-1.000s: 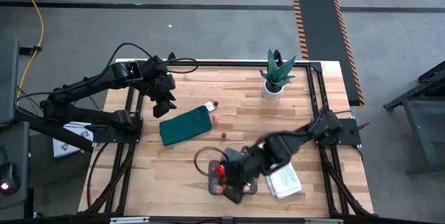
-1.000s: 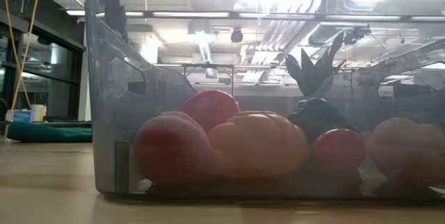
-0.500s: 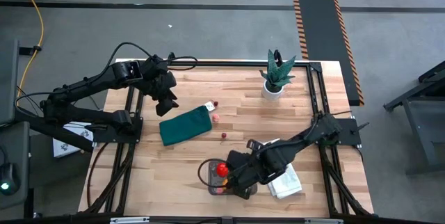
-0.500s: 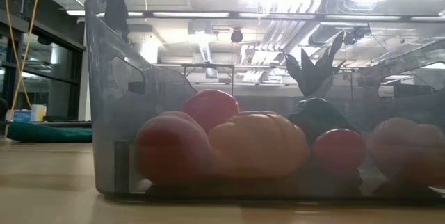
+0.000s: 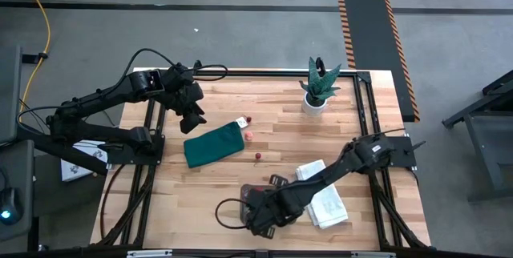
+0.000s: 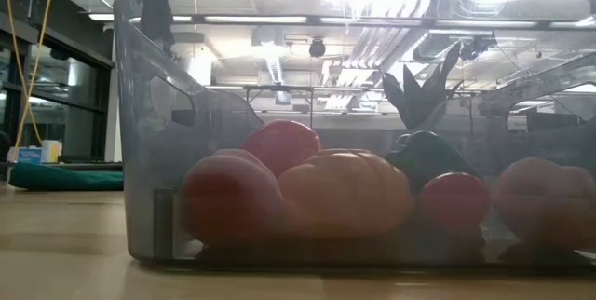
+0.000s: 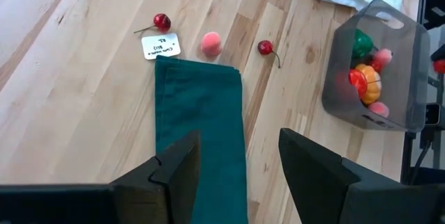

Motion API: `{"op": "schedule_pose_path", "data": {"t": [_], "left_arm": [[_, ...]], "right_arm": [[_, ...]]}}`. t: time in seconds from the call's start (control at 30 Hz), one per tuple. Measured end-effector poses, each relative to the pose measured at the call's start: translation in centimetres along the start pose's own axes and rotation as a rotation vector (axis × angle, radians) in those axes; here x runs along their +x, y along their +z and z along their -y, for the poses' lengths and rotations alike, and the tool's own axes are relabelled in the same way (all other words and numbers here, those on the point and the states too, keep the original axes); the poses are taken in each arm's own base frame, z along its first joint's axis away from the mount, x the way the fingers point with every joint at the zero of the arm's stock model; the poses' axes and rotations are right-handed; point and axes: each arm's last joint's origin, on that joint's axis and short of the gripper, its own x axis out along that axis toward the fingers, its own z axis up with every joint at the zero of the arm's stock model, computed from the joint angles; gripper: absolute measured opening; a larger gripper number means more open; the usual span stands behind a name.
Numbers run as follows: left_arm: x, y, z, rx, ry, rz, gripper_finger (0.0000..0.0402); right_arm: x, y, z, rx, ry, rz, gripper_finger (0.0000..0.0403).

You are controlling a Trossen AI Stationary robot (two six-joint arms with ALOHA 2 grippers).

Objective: Pick and placing Produce into tupperware
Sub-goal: Put the red raspberry into the black bin

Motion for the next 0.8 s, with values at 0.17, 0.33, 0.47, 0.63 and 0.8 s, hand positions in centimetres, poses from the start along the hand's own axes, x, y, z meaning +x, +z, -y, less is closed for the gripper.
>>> {"op": "schedule_pose_path", "data": {"t": [0.17, 0.33, 0.47, 0.63, 0.8], "left_arm": [[0.0, 0.0, 0.0, 0.002, 0.0, -0.004, 0.0182], [0.0, -0.3, 0.0, -0.002, 0.001, -0.028, 0.0182], [0.0, -0.6, 0.0, 0.006, 0.002, -0.057, 0.0182], [0.0, -0.8, -0.1, 0.007, 0.004, -0.082, 0.0182], [-0.1, -1.0, -0.1, 0.005, 0.005, -0.102, 0.0182]], "right_arm": [[2.0, 0.2, -0.7, 0.003, 0.0, 0.001, 0.0078], [3.7, 0.7, -1.0, 0.014, 0.016, 0.011, 0.0078], [4.5, 1.7, -0.7, 0.019, 0.056, 0.046, 0.0078], [5.4, 2.9, -0.2, 0.008, 0.132, 0.027, 0.0078], [6.6, 3.1, 0.3, 0.01, 0.116, -0.012, 0.0078]]}}
